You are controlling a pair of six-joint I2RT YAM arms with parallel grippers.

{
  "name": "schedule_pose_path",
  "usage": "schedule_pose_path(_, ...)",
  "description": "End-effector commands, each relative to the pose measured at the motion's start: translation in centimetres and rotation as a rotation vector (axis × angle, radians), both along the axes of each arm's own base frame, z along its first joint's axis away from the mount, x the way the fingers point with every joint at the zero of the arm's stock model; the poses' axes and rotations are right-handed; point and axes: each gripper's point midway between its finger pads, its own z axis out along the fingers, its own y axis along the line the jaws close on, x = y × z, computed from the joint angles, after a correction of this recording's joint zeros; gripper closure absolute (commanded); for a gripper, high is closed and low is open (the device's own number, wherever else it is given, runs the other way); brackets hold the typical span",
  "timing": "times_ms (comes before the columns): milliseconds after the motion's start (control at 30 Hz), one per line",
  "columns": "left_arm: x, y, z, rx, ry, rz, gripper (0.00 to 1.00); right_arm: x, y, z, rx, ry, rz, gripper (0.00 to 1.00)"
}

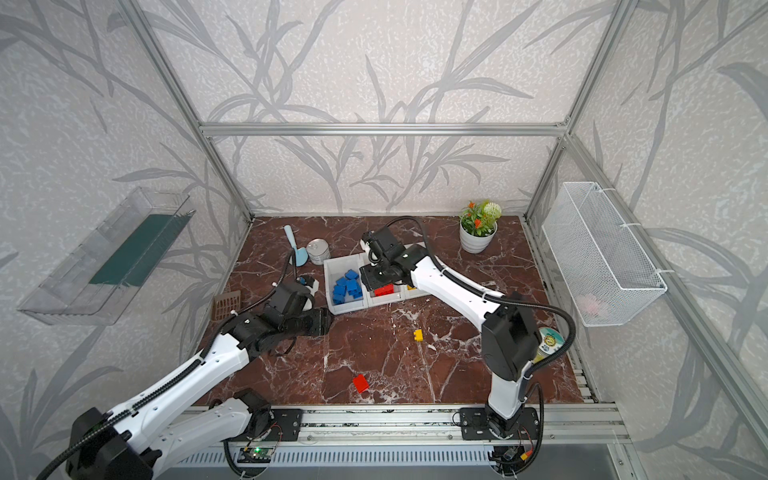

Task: Sort the legos into containers by color
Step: 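Move the left gripper down onto the loose red brick while the right gripper withdraws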

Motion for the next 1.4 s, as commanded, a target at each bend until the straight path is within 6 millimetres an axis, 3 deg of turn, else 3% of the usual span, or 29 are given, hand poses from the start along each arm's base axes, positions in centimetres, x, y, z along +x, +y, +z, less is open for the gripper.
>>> schedule_pose_path(0, -1.1, -0.4, -0.3, 0.078, 0.048, -0.027, 0.35, -0.8, -2.5, -0.1, 0.044, -0.046, -0.062, 0.42)
schedule_pose_path(267, -5.0, -4.2, -2.8, 0.156, 0.142, -0.216, 0.34, -6.2, -9.4, -4.2, 0.022, -0.007, -0.156, 0.41)
schedule_pose_path(600, -9.3, -6.2, -6.3, 0.431, 0.258, -0.544, 0.33, -9.9, -15.8, -6.7, 0.019, -0.034, -0.318, 0.40)
schedule_pose_path(767, -10.2, -6.9, -7.6, 0.523, 0.305, -0.620, 0.33, -11.0, -17.6, -7.0, 0.027, -0.044, -0.375, 0.40)
schedule_pose_path(1100, -11.6, -9.4, -8.8, 0.495, 0.327, -0.708, 0.33, -12.5, -19.8, -7.7, 0.018, -0.057, -0.428, 0.40)
schedule_pose_path(1367, -11.8, -10.1, -9.9, 0.504, 0.340, -0.741, 0.40, -13.3, -21.1, -7.8, 0.007, -0.063, -0.463, 0.39)
